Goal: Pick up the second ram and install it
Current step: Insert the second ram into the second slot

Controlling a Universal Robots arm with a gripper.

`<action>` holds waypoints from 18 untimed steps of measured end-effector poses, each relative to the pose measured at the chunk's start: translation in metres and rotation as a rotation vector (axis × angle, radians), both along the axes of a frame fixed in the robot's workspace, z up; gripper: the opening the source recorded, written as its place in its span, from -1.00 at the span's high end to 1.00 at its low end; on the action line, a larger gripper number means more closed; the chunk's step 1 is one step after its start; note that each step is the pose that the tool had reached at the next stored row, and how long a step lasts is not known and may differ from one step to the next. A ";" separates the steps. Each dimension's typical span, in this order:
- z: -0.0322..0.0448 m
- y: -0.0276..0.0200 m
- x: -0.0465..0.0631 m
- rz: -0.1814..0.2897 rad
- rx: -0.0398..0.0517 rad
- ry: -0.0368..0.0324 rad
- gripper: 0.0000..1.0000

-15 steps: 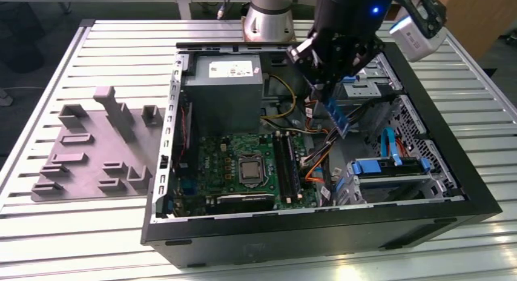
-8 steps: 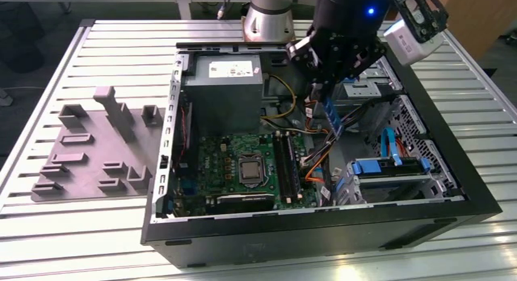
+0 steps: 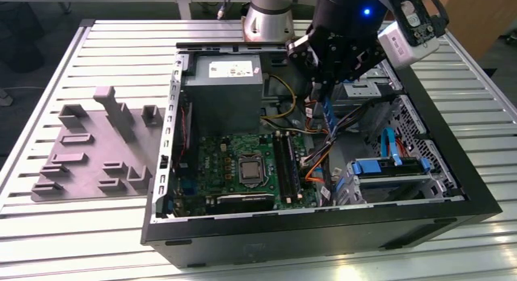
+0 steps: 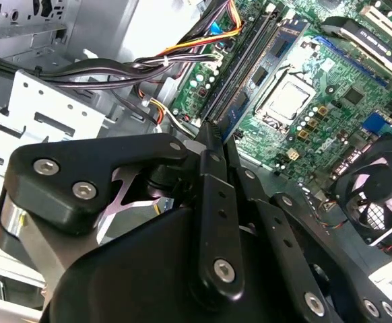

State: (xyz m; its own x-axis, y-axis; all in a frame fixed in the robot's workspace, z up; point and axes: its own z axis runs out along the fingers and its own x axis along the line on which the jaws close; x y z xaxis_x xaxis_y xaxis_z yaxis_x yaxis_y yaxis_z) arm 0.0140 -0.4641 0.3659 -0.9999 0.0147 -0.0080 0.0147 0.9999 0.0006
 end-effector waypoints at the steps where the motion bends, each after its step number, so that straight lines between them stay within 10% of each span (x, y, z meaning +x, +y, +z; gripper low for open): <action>1: 0.0001 0.0000 0.000 0.000 -0.0001 0.0000 0.73; 18: -0.0144 0.0000 0.000 0.055 -0.0004 0.0110 0.73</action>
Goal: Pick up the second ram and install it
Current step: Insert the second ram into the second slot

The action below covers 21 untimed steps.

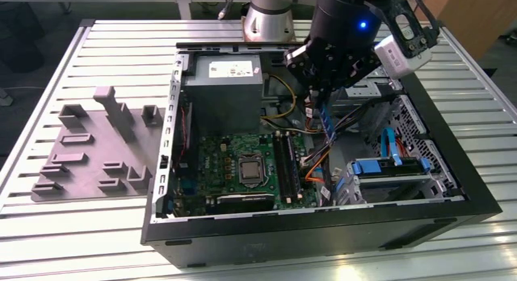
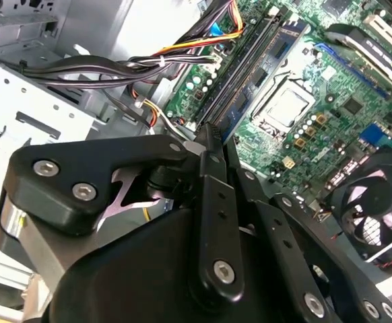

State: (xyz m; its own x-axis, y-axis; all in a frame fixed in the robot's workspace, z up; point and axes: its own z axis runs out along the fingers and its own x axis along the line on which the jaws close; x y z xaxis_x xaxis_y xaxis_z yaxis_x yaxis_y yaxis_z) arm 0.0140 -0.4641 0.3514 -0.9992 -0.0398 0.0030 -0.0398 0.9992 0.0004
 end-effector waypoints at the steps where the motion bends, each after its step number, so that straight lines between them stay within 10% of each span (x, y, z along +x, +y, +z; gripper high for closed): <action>1: -0.0004 0.0000 0.000 0.002 0.0000 0.0006 0.73; 21: -0.0018 0.0000 -0.008 0.004 0.0001 0.0008 0.73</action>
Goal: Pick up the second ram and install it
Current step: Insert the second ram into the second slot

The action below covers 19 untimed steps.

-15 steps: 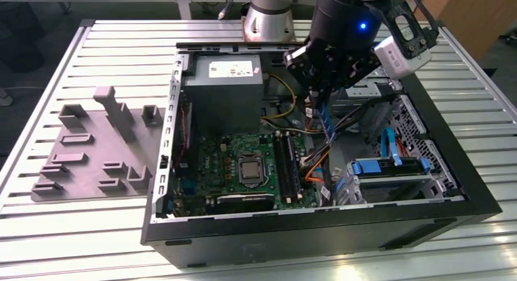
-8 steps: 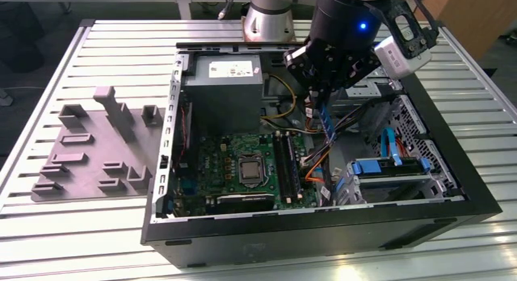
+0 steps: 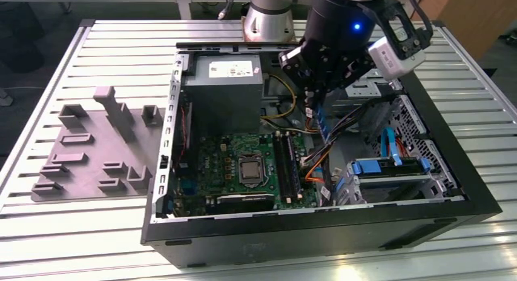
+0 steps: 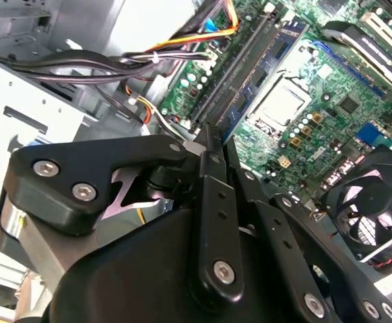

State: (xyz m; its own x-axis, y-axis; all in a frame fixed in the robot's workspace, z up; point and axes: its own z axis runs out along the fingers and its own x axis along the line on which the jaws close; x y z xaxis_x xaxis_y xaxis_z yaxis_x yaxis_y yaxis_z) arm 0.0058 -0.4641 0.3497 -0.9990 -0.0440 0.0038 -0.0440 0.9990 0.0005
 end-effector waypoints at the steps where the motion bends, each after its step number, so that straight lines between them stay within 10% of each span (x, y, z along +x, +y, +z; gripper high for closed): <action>1: -0.0002 0.0000 -0.002 0.000 -0.0001 0.0000 0.73; 19: -0.0017 0.0000 -0.006 0.000 0.0003 0.0002 0.73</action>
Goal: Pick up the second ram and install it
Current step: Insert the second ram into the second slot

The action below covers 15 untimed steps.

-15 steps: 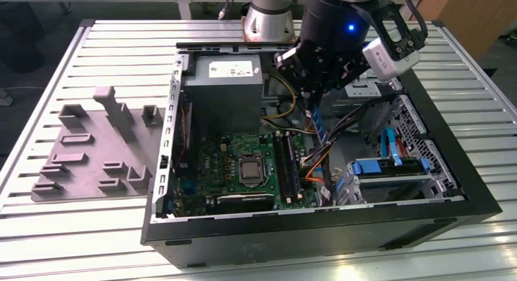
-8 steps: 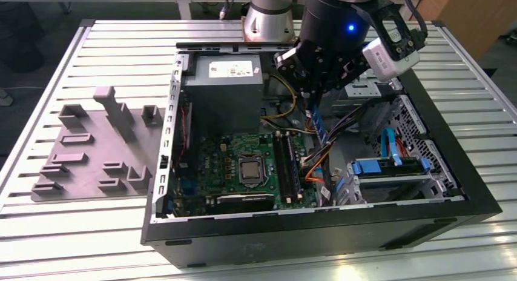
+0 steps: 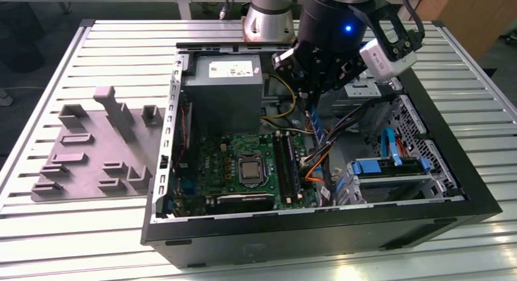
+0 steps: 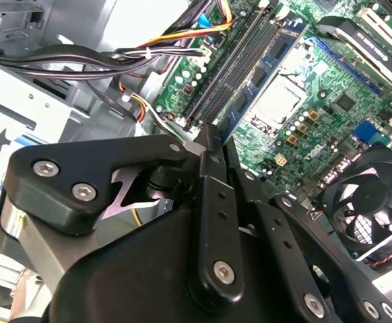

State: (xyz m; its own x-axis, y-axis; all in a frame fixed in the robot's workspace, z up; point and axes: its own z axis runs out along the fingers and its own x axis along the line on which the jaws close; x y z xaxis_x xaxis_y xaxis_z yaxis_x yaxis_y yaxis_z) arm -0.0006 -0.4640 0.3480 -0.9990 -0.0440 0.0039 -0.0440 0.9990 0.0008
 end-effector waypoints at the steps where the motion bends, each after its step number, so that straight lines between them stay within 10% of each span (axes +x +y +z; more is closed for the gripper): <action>1: -0.0003 0.0000 -0.002 0.000 -0.0001 0.0000 0.73; 15: -0.0183 0.0000 -0.017 -0.008 -0.0003 0.0002 0.73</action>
State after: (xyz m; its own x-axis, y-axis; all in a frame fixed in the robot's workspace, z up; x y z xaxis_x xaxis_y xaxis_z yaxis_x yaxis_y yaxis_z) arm -0.0175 -0.4641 0.3297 -0.9993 -0.0362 0.0042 -0.0362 0.9993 0.0006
